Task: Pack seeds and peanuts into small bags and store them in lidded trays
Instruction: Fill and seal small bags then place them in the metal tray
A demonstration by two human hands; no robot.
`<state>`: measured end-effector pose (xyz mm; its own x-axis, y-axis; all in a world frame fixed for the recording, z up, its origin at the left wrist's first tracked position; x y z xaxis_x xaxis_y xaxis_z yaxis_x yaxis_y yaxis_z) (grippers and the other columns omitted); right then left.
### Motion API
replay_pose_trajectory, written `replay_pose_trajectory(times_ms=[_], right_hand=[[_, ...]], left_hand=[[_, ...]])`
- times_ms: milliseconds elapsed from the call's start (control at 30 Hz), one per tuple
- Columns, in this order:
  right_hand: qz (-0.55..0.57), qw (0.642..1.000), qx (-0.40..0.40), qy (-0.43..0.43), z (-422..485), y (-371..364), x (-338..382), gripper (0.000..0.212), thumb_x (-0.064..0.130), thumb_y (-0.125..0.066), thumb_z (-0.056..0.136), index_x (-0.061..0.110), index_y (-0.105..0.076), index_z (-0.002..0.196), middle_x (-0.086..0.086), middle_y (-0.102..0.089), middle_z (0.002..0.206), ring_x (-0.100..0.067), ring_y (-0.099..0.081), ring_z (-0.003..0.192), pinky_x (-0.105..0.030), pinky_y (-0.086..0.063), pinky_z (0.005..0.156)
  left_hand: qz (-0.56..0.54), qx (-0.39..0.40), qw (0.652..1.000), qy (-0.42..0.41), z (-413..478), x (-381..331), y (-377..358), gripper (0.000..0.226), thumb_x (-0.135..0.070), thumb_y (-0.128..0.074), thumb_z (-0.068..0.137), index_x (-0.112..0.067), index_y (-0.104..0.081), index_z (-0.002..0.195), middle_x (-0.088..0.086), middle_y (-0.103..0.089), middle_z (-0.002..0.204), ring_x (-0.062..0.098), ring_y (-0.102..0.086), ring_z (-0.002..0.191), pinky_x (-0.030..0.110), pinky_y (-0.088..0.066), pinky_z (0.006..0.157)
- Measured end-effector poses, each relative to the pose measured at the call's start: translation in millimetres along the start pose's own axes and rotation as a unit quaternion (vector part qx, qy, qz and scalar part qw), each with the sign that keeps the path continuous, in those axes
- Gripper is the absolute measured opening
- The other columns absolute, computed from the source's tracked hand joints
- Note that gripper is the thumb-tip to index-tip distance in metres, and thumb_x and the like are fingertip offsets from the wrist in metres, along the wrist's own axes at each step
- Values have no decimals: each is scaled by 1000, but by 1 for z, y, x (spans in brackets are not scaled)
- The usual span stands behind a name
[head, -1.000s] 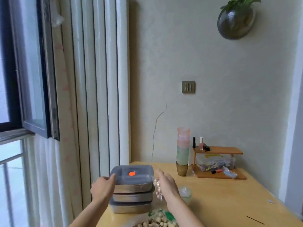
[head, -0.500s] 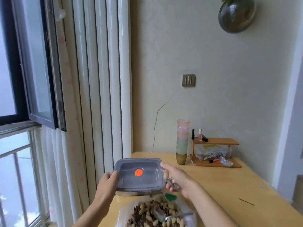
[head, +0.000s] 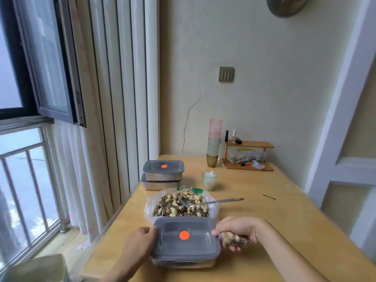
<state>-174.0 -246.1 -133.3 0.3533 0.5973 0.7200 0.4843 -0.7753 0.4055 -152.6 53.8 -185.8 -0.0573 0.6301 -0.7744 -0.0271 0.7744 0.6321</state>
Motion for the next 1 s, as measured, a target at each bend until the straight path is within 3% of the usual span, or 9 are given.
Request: replay_pose_trajectory(times_ms=[167, 267, 400, 500, 600, 733, 833, 900, 1000], right_hand=[[-44, 999, -10, -17, -11, -12, -6, 27, 38, -62, 102, 14, -62, 92, -2, -68, 74, -9, -60, 50, -19, -47, 43], [-48, 993, -104, 19, -11, -13, 5, 30, 40, -66, 100, 11, -61, 93, -4, -67, 71, -13, -57, 49, -22, -44, 43], [-123, 970, -204, 48, -2, -14, 18, 43, 45, -83, 82, 8, -70, 99, -2, -68, 89, -16, -57, 75, -28, -42, 63], [-182, 956, -226, 32, 4, -18, 23, 50, 47, -86, 76, 4, -73, 98, -4, -69, 88, -16, -56, 75, -29, -41, 64], [-233, 938, -256, 7, 7, -21, 28, 53, 51, -85, 74, 7, -76, 101, -5, -78, 98, -20, -71, 87, -33, -53, 76], [-298, 920, -252, -19, 7, -22, 39, 44, 55, -84, 73, 15, -67, 73, 2, -70, 70, -18, -66, 76, -29, -47, 64], [-329, 917, -223, -38, 1, -26, 48, 57, 61, -87, 67, 16, -53, 67, 0, -60, 68, -22, -57, 71, -28, -39, 56], [-357, 906, -222, -50, -3, -30, 53, 61, 61, -87, 69, 17, -46, 71, -1, -55, 79, -23, -53, 80, -30, -39, 59], [-377, 893, -239, -59, -5, -35, 58, 63, 62, -86, 71, 14, -57, 99, -6, -61, 109, -25, -58, 102, -32, -44, 77]], left_hand=[[101, -67, 992, -37, -6, 7, -8, 37, -42, -52, 99, -11, -55, 79, 6, -63, 82, 28, -60, 85, 36, -45, 70], [138, -134, 963, -187, -13, -9, -6, 54, -67, -47, 86, -18, -53, 107, 0, -56, 111, 26, -56, 108, 38, -46, 88], [248, 42, 915, -316, -20, -34, -24, 91, -86, -34, 88, -32, -21, 160, -14, -22, 162, 10, -16, 153, 34, -14, 123], [291, 50, 895, -335, -25, -38, -39, 96, -91, -19, 87, -32, -18, 163, -12, -20, 166, 9, -9, 155, 31, 0, 122], [306, 21, 890, -337, -23, -33, -46, 105, -93, 4, 79, -34, -28, 159, -14, -31, 161, 9, -19, 152, 34, -6, 121], [294, -6, 897, -330, -19, -31, -51, 101, -94, -5, 80, -33, -44, 151, -14, -45, 150, 12, -36, 146, 43, -7, 120], [315, 21, 900, -300, -22, -35, -49, 100, -95, -7, 79, -36, -35, 155, -18, -37, 155, 8, -25, 150, 51, -4, 124], [317, 28, 902, -293, -23, -38, -47, 113, -98, 5, 68, -37, -31, 156, -20, -32, 156, 6, -20, 152, 55, -3, 124], [307, 38, 908, -283, -20, -36, -50, 118, -99, 5, 61, -39, -29, 156, -23, -30, 155, 5, -15, 154, 56, 1, 122]])
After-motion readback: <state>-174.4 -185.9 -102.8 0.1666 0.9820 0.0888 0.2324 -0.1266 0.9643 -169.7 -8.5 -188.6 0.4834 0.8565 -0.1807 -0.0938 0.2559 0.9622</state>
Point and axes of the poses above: each hand's wrist, its own z-axis towards the middle knuckle, its own y-axis out of the back of the hand, x = y × z, the point moved 2 cm from there along z, towards the middle knuckle
